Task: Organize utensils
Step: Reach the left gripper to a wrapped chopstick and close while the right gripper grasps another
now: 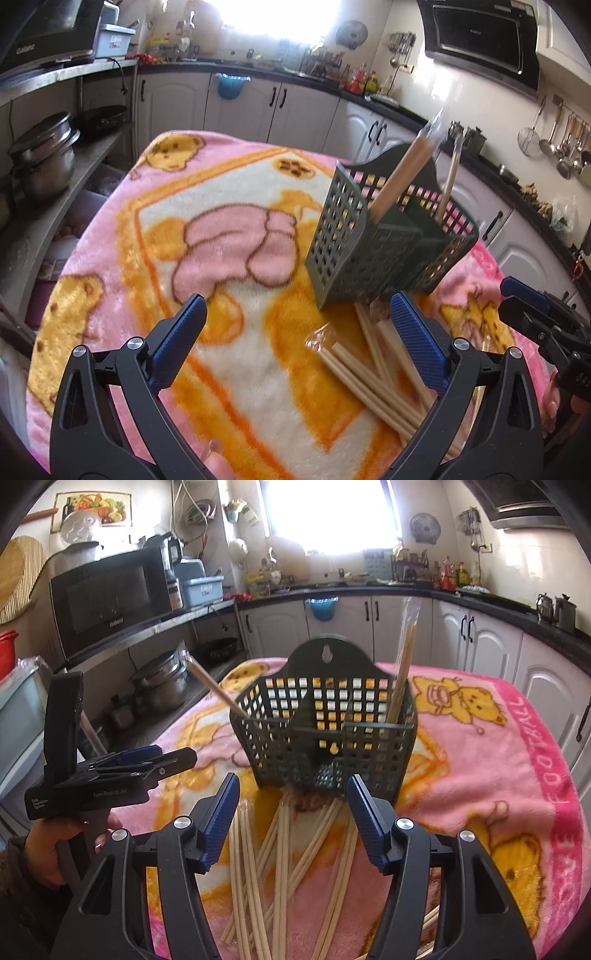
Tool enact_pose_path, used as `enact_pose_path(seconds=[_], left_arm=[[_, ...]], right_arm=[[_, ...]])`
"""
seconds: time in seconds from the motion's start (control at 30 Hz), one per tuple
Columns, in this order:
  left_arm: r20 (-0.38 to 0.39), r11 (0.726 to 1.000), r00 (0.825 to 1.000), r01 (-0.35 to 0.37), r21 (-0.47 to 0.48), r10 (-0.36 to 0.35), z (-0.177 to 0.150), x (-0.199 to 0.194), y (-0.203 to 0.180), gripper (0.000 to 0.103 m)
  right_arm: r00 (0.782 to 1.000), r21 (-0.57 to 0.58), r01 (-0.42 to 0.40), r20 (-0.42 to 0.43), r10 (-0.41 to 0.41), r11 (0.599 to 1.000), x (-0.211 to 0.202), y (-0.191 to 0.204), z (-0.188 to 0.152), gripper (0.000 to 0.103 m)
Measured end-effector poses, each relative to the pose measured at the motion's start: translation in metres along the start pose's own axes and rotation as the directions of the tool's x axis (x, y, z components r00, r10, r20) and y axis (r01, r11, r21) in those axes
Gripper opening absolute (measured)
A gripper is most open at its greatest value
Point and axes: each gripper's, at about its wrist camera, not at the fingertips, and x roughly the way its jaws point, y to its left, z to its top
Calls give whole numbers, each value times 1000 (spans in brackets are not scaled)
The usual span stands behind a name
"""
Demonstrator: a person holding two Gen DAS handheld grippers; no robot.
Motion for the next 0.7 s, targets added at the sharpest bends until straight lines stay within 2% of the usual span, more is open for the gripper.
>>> enact_pose_path(seconds=[0.07, 0.23, 0.4, 0.5, 0.6, 0.7], left_arm=[[-20, 1000, 1000, 2, -6, -3, -5, 5, 3, 91], [-110, 999, 994, 22, -45, -27, -17, 21, 10, 62], [-183, 987, 976, 98, -130, -121, -27, 35, 19, 36], [-217, 973, 960, 136, -186, -176, -33, 45, 23, 30], [-233, 971, 954, 142, -194, -186, -35, 51, 22, 25], [-241, 970, 952, 141, -197, -187, -35, 58, 21, 25]], right_arm=[[1000, -6, -7, -21, 7, 1000, 5, -1, -1, 57], [997, -28, -29, -72, 27, 999, 20, 2, -7, 51], [991, -28, -48, -126, 44, 998, 36, 3, -13, 43], [986, -17, -50, -158, 47, 999, 48, 2, -15, 40], [982, -9, -52, -182, 49, 999, 58, -1, -16, 38], [979, -4, -62, -197, 60, 998, 66, -4, -16, 38]])
